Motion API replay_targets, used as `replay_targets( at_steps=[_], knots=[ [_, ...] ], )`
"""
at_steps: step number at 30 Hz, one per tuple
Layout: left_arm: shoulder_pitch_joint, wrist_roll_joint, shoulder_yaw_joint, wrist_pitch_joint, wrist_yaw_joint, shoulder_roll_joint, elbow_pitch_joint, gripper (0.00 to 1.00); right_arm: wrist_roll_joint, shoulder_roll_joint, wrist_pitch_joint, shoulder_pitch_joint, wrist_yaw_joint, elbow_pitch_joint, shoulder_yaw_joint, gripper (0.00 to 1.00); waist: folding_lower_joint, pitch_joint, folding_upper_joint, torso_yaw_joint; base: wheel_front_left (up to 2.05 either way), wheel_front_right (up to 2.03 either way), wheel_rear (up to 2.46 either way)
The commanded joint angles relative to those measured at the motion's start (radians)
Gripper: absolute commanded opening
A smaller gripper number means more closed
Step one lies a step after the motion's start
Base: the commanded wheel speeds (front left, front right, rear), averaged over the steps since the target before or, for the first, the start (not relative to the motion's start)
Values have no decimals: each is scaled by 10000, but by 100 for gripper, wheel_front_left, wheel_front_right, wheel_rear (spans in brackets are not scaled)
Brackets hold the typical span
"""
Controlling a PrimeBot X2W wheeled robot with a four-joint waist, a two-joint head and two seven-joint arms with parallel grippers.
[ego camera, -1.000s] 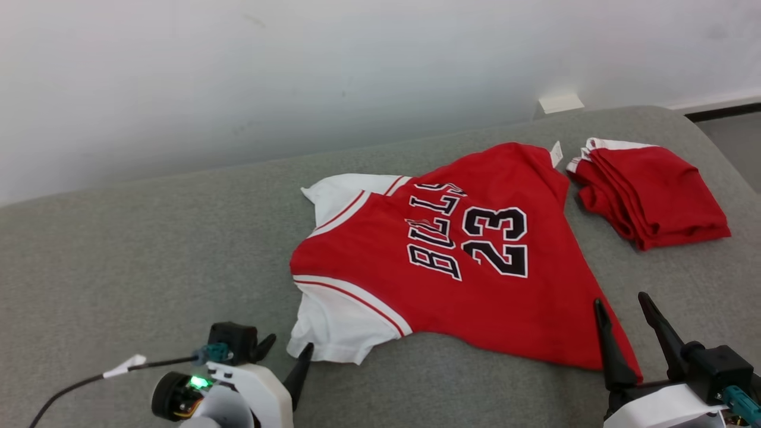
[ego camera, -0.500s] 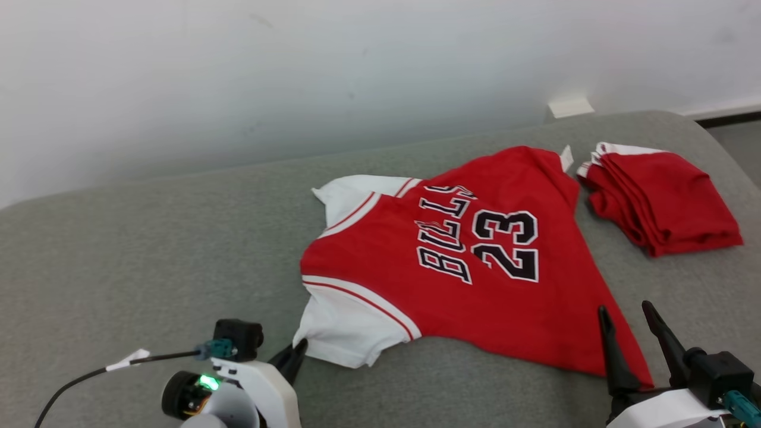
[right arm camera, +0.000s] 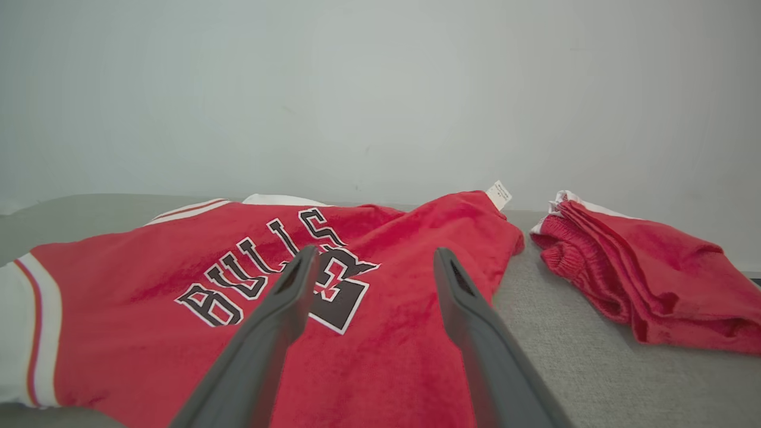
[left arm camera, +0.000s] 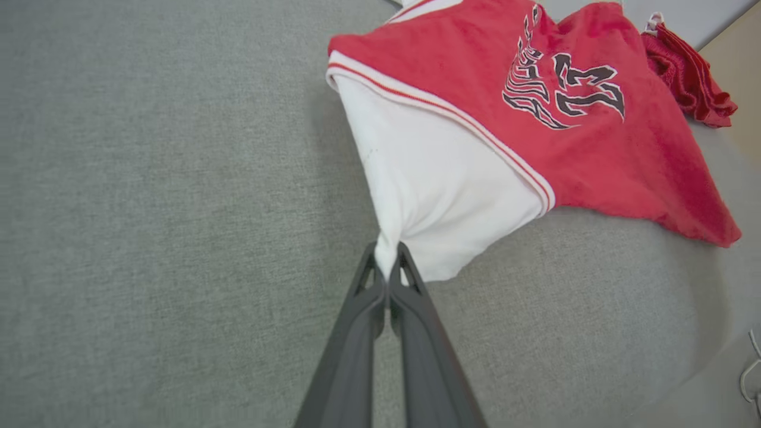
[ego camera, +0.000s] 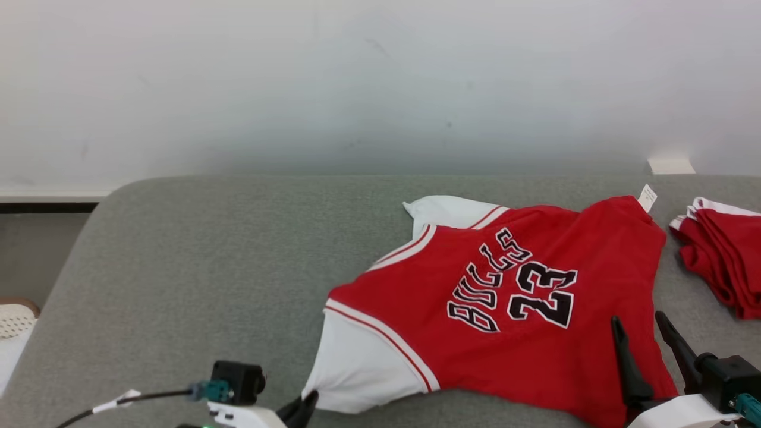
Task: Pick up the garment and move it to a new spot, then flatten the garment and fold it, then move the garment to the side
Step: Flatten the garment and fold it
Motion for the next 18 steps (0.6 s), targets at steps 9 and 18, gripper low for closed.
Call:
replay_targets(
  at_steps=[9,18],
  knots=[
    [1136,-125,155,11,519,256,-83,98,57,-75,312,220,-22,-37,89,100,0,-114,0,-29,0,0,0],
    [589,117,531,-1963,441,103,1244,100,151,-23,227,185,-24,-4,218,100,0,-22,0,-461,0,0,0]
  ],
)
